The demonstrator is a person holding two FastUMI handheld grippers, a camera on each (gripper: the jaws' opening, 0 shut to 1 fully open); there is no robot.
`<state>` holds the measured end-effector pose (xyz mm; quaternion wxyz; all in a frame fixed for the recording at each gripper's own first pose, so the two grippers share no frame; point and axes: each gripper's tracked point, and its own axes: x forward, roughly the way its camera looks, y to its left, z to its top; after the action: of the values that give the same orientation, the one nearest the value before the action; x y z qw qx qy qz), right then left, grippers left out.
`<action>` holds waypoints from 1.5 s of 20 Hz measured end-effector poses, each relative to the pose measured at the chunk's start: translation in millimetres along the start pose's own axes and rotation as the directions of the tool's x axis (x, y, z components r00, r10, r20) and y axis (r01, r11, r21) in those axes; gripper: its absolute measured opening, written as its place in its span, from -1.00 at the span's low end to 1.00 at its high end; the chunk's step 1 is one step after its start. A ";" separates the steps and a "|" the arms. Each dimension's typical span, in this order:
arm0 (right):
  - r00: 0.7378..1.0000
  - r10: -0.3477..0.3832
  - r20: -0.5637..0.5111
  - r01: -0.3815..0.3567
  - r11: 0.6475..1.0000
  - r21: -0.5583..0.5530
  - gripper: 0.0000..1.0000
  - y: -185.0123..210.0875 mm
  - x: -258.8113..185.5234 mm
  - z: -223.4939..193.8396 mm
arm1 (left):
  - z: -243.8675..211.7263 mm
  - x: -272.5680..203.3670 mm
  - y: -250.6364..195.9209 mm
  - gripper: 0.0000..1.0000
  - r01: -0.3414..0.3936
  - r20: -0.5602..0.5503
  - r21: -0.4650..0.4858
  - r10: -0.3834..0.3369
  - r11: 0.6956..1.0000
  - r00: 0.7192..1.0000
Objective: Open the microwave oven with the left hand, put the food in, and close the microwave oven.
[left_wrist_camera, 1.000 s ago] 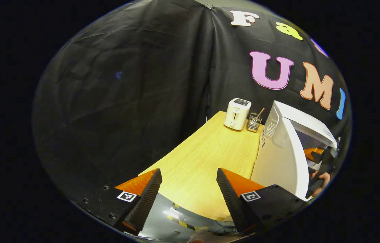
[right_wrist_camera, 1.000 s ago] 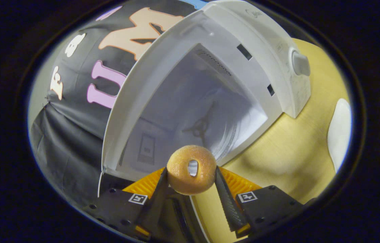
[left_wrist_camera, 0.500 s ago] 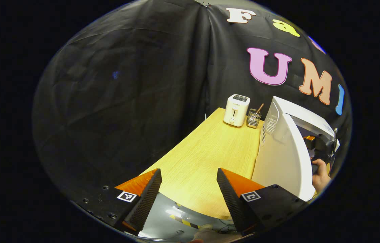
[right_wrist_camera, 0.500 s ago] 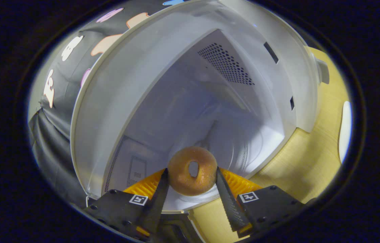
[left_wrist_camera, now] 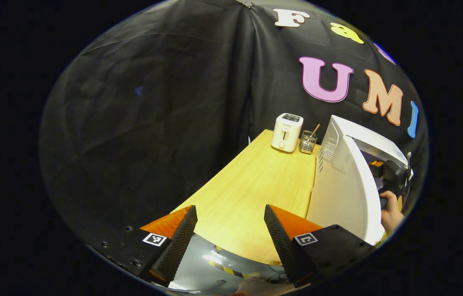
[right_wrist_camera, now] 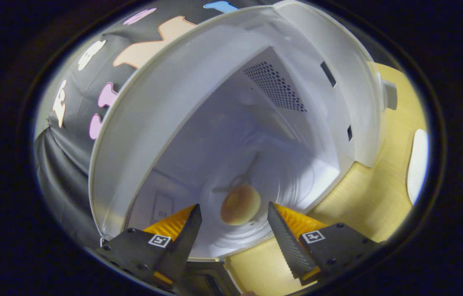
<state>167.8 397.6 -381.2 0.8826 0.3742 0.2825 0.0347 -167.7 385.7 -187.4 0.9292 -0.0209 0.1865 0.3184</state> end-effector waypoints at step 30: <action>0.995 0.055 0.082 -0.033 0.968 -0.249 0.99 -40.7 -205.4 83.0 | -28.3 -16.5 -98.5 -0.99 0.344 -0.050 0.130 -0.340 0.930 0.939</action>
<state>33.1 259.2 -265.2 0.9329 0.2688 0.2282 0.0728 -130.1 293.2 -215.6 0.9671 0.0066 0.2136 0.1381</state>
